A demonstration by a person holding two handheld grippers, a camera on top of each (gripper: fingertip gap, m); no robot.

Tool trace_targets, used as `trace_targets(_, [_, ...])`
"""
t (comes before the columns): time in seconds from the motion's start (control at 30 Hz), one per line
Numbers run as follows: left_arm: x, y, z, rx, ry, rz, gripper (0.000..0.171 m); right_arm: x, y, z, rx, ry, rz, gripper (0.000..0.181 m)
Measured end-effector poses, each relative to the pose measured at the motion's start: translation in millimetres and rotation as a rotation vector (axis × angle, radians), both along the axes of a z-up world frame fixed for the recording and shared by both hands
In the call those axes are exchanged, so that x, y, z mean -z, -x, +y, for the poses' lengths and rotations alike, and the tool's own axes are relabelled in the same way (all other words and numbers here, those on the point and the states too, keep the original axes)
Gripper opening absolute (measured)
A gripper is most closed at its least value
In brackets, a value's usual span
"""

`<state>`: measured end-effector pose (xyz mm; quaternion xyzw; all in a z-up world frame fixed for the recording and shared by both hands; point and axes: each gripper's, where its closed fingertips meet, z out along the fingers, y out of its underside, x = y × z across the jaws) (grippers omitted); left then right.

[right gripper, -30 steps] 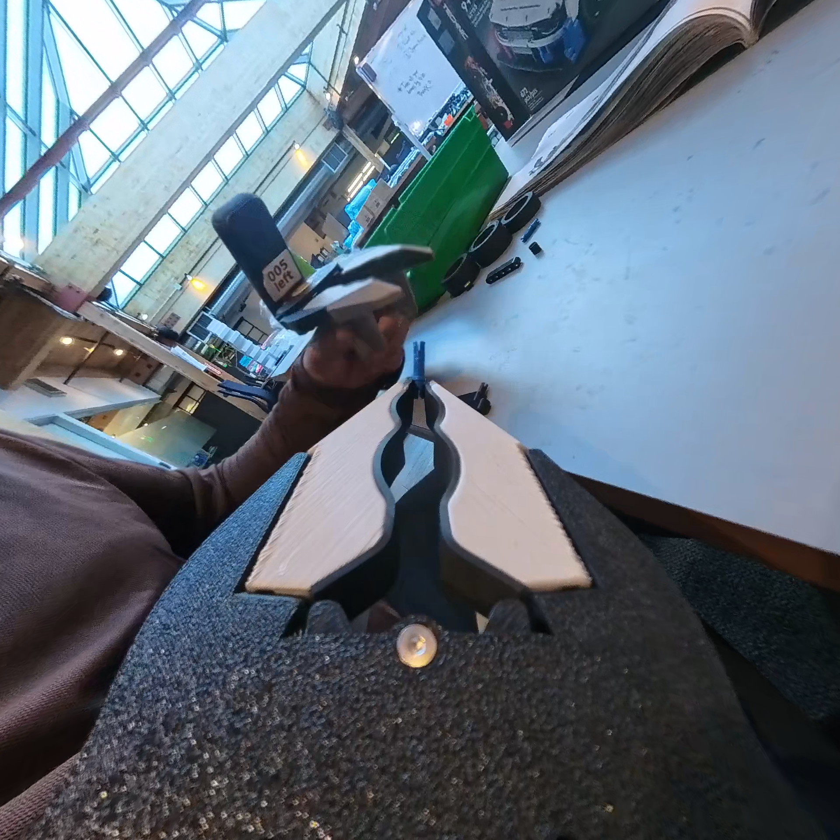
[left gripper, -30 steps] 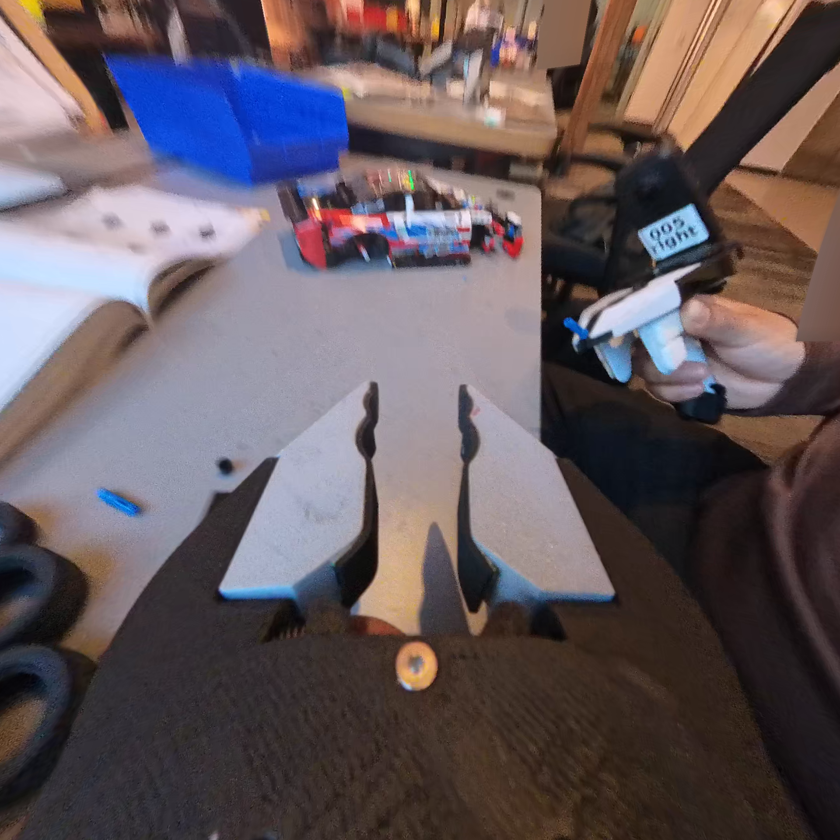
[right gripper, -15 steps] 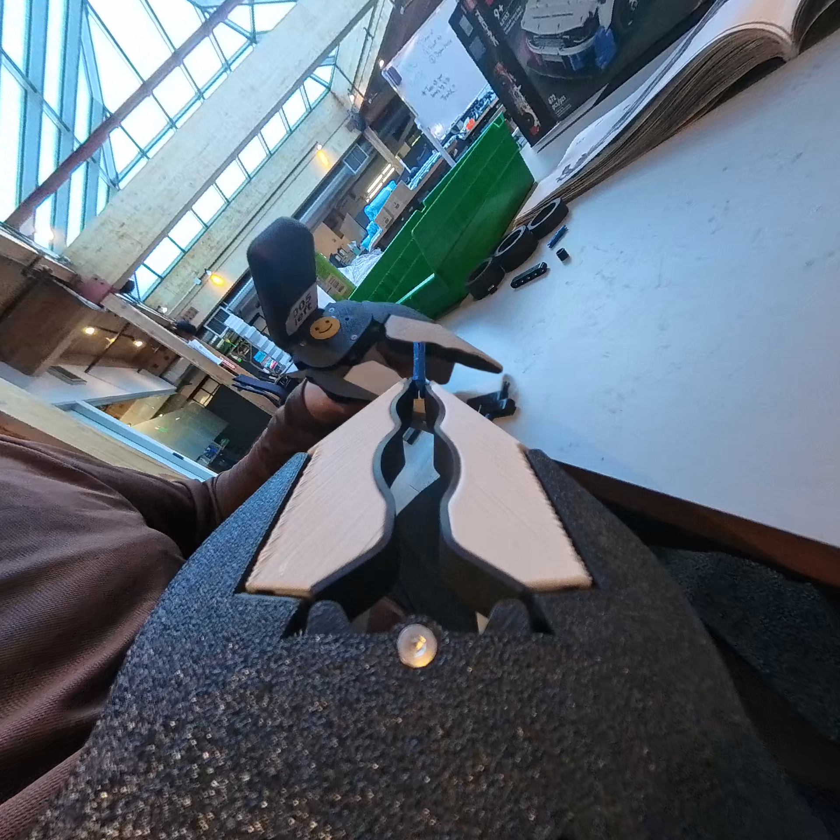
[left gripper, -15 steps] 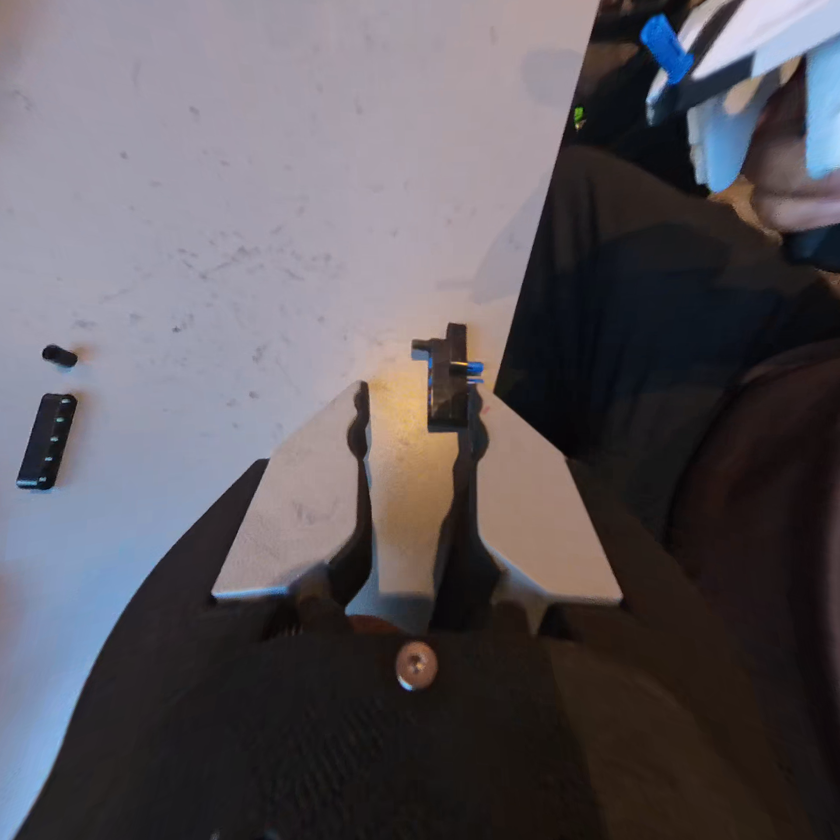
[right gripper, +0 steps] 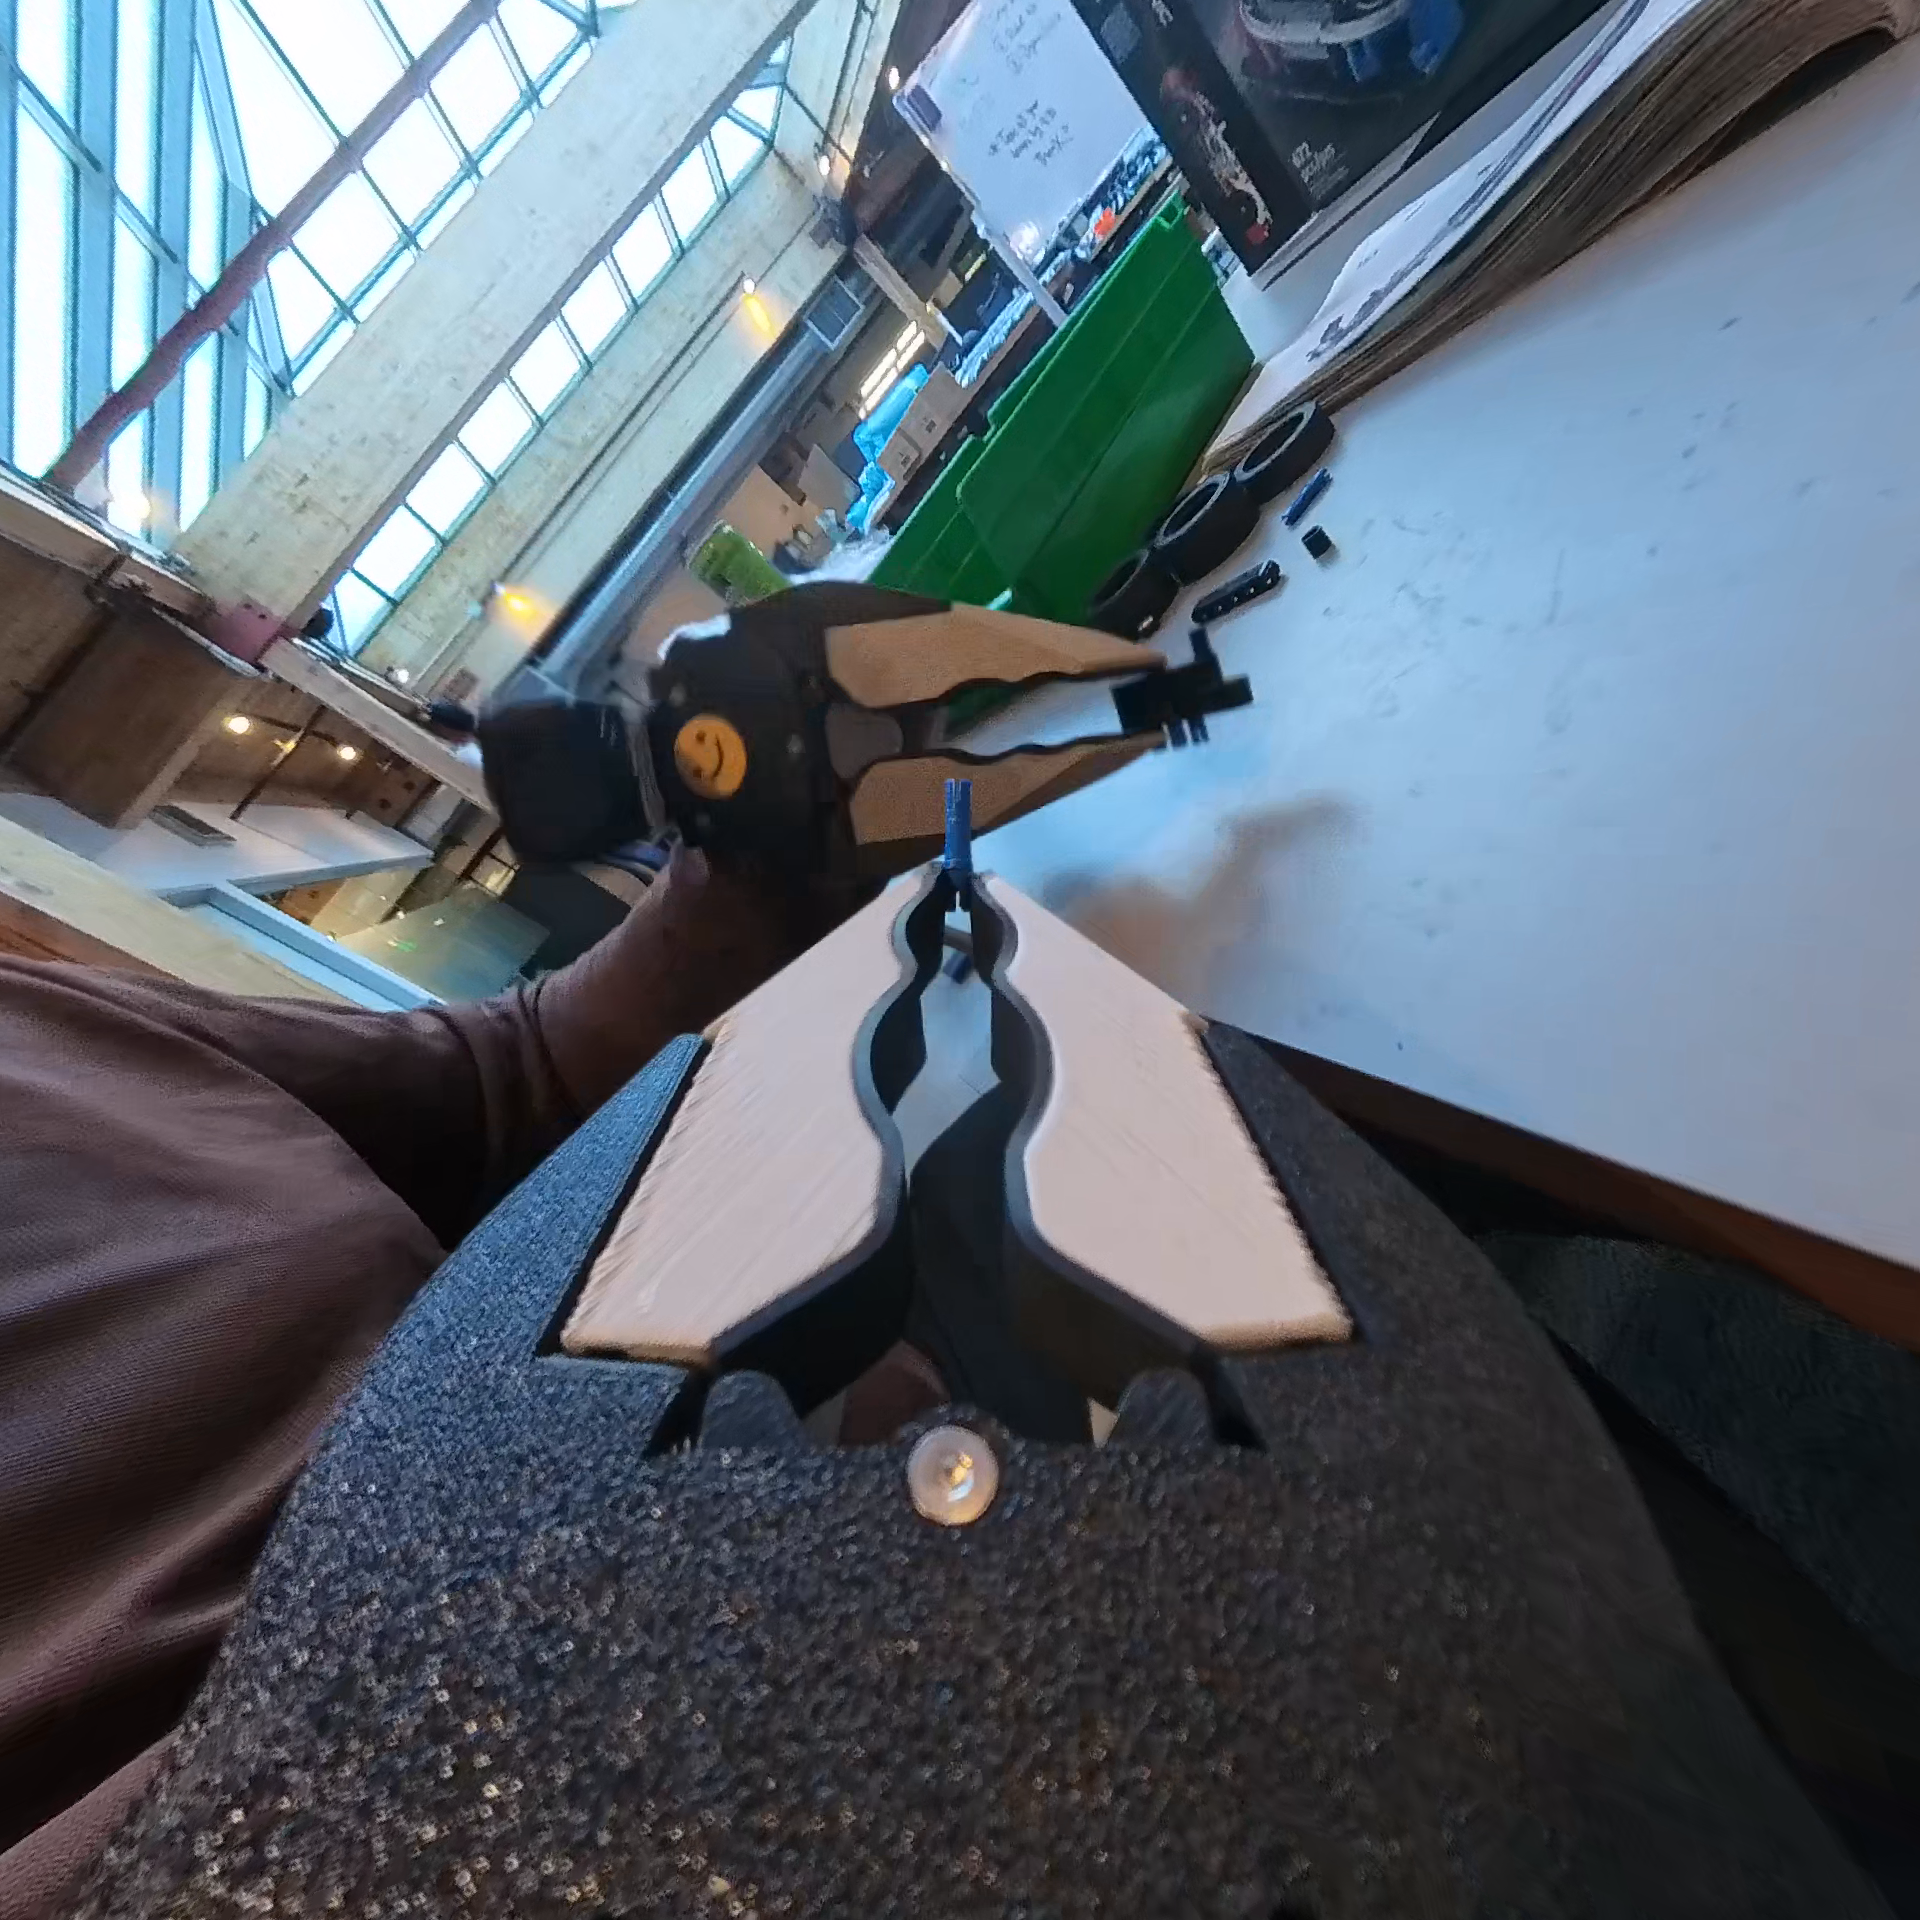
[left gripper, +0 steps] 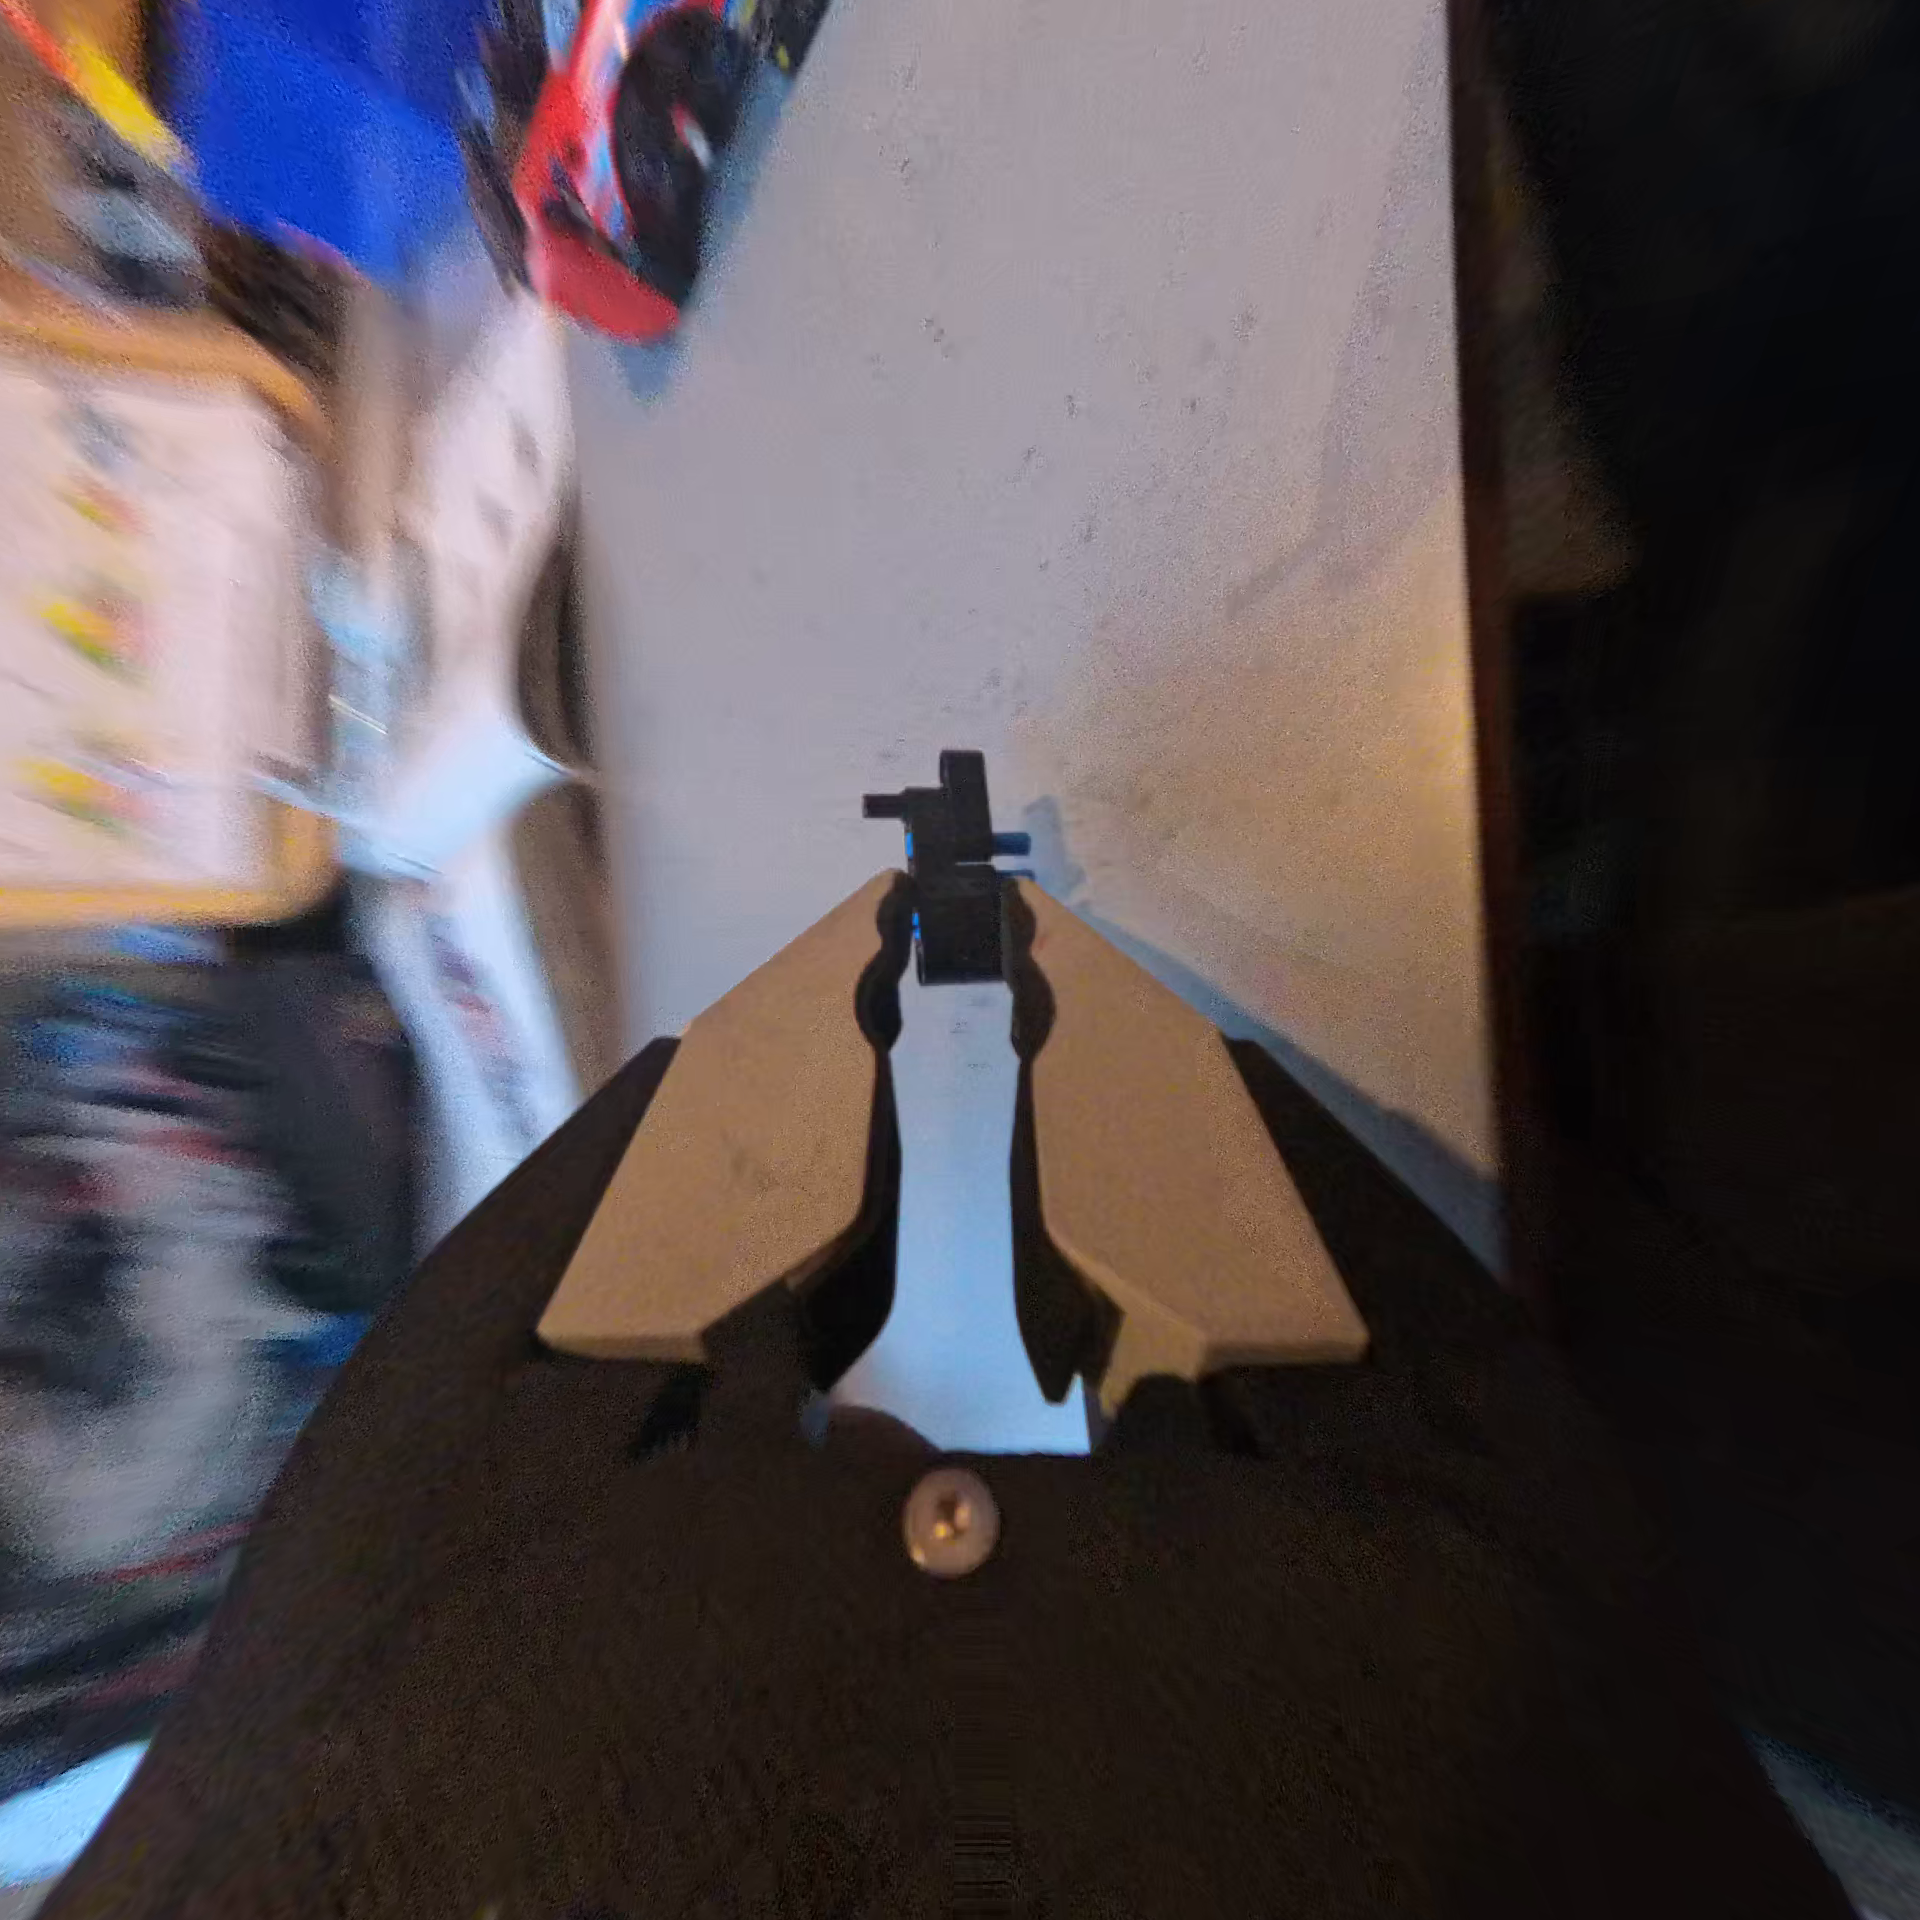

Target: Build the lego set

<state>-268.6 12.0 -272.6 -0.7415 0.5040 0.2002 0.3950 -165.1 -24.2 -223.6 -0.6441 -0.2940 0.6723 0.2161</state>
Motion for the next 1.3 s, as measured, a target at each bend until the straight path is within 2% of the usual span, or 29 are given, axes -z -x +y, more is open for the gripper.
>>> trace_targets(0.07, [-11,-1,4,0.139,-0.243,0.301,0.014,4,1,3,-0.002,-0.025,-0.029,0.004])
trace_targets(0.1, [-13,-7,2,0.208,-0.334,0.394,0.014,5,1,5,-0.002,-0.051,-0.047,0.004])
trace_targets(0.17, [-2,-17,-4,0.323,-0.401,0.494,0.014,9,3,9,-0.009,-0.127,-0.102,0.004])
trace_targets(0.23, [11,-14,-9,0.340,-0.372,0.538,0.015,12,4,13,0.002,-0.203,-0.143,0.004])
trace_targets(0.33, [16,-20,-22,0.322,-0.246,0.367,0.024,14,5,14,0.008,-0.245,-0.168,0.004])
trace_targets(0.4, [9,-26,-29,0.314,-0.204,0.267,0.036,14,5,14,0.009,-0.235,-0.164,0.004])
trace_targets(0.5, [-2,-40,-41,0.312,-0.165,0.098,0.039,14,5,15,0.008,-0.232,-0.163,0.004])
trace_targets(0.57, [-5,-37,-41,0.227,-0.123,-0.003,0.042,15,5,13,0.001,-0.234,-0.166,0.004])
trace_targets(0.63, [5,-31,-38,0.120,-0.004,-0.093,0.049,19,6,10,-0.018,-0.233,-0.182,0.004])
trace_targets(0.73, [17,-26,-31,0.042,0.104,-0.173,0.032,21,9,4,-0.043,-0.205,-0.183,0.004])
trace_targets(0.87, [19,-18,-24,-0.001,0.241,-0.277,0.034,30,7,-1,-0.063,-0.138,-0.207,0.004])
trace_targets(1.1, [27,-22,-22,-0.004,0.477,-0.360,0.014,39,11,-16,-0.123,-0.045,-0.221,0.005])
trace_targets(1.3, [27,-34,-28,-0.002,0.536,-0.373,0.014,46,13,-26,-0.157,0.012,-0.234,0.005])
